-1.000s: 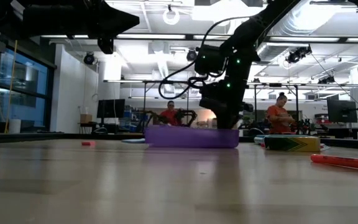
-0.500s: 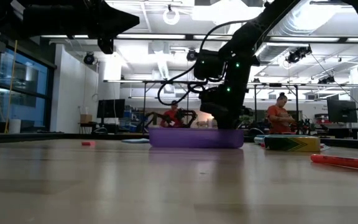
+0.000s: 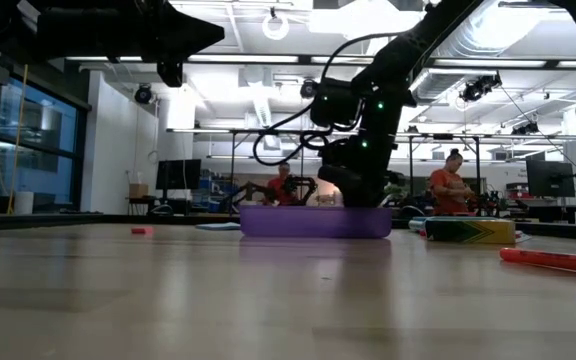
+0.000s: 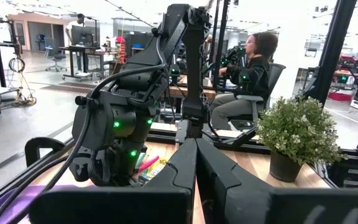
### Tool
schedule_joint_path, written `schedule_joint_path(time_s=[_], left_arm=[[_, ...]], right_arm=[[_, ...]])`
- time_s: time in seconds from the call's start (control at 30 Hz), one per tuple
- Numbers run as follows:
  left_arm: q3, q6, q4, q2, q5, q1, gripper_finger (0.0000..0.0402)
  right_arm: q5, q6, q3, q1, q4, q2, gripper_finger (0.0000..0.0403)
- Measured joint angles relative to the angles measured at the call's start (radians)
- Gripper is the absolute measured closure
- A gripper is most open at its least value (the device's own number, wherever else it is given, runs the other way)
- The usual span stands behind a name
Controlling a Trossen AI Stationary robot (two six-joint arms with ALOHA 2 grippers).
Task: Pack school essentials
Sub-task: Put the blue scissors into the violet supply box, then put the yellow crayon box into the violet supply box
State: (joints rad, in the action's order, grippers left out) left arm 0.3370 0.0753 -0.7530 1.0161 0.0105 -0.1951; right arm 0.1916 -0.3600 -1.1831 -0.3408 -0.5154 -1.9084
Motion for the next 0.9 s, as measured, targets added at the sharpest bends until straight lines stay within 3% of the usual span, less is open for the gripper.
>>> schedule_joint_path(time_s=[0.2, 0.4, 0.53, 0.73, 0.9], left_arm=[[0.000, 0.000, 0.001, 0.000, 0.000, 0.000, 0.0401], [0.000, 0.000, 0.025, 0.000, 0.000, 0.000, 0.0401], [0.000, -0.001, 0.052, -0.008, 0.000, 0.000, 0.0401], [0.000, -0.025, 0.060, -0.040, 0.000, 0.000, 0.0401], [0.000, -0.027, 0.062, -0.045, -0.030, -0.001, 0.0400]], right_arm=[[0.033, 0.081, 0.001, 0.008, -0.007, 0.053, 0.0250], [0.161, 0.167, 0.062, 0.085, 0.004, 0.223, 0.0236], [0.172, 0.186, 0.269, 0.157, 0.261, 0.402, 0.0236], [-0.016, 0.211, 0.600, 0.238, 0.848, 0.661, 0.0236], [-0.112, 0.316, 0.734, 0.258, 1.184, 0.773, 0.0236]])
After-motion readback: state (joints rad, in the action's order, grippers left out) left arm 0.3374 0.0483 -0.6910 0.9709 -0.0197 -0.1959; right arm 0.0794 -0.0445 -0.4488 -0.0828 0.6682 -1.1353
